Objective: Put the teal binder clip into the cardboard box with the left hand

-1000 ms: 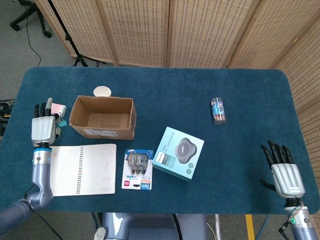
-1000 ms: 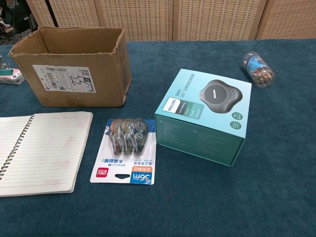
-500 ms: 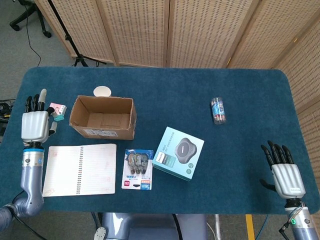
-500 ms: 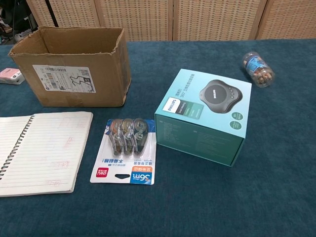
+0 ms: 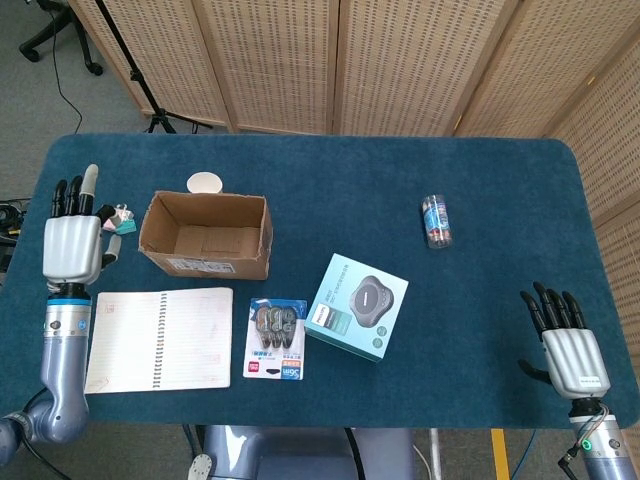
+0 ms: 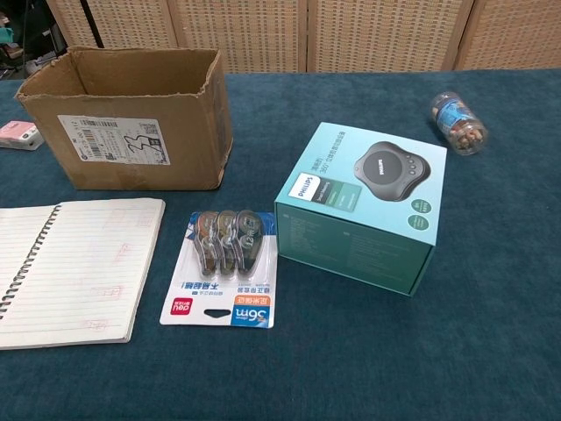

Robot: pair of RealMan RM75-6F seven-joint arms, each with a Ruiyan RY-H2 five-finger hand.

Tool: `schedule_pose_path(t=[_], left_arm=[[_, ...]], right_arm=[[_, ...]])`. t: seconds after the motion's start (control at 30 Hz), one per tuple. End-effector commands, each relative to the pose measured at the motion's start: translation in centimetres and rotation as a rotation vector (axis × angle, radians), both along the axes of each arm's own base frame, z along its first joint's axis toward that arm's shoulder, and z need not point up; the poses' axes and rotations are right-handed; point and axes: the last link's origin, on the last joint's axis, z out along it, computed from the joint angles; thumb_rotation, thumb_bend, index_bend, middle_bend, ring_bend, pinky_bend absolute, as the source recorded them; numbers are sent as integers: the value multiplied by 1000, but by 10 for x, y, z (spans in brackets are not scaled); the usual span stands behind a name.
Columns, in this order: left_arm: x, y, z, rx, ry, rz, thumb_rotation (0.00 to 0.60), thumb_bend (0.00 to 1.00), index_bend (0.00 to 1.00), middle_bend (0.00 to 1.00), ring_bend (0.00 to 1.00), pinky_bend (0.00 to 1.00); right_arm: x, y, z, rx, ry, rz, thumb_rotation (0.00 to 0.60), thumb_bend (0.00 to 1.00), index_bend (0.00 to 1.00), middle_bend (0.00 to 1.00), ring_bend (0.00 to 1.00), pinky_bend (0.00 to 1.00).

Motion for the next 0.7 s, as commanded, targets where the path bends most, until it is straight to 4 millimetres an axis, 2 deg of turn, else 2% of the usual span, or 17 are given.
schedule_pose_path(t=[0.03,0.23,0.37,0.6,0.7], left_arm=[[5,3,-17,-18,-9,-10,600,417,641,0,0,0],[20,11,-35,-13,-73,-34,600,415,641,0,0,0],[28,12,-39,-13,-82,-49,600,406,632,0,0,0],[34,9,-38,-19,-91,-65,600,325,345,0,0,0],[34,9,-35,-17,-96,-68,600,300,302,0,0,0]], right_arm=[[0,0,0,0,-3,-1,600,156,20,0,0,0],[0,0,1,3,-7,2,600,156,20,0,0,0],[0,0,1,2,-12,2,600,156,20,0,0,0],[0,0,2,-1,-22,7,600,156,20,0,0,0],[0,1,2,-2,-22,8,600,156,20,0,0,0]])
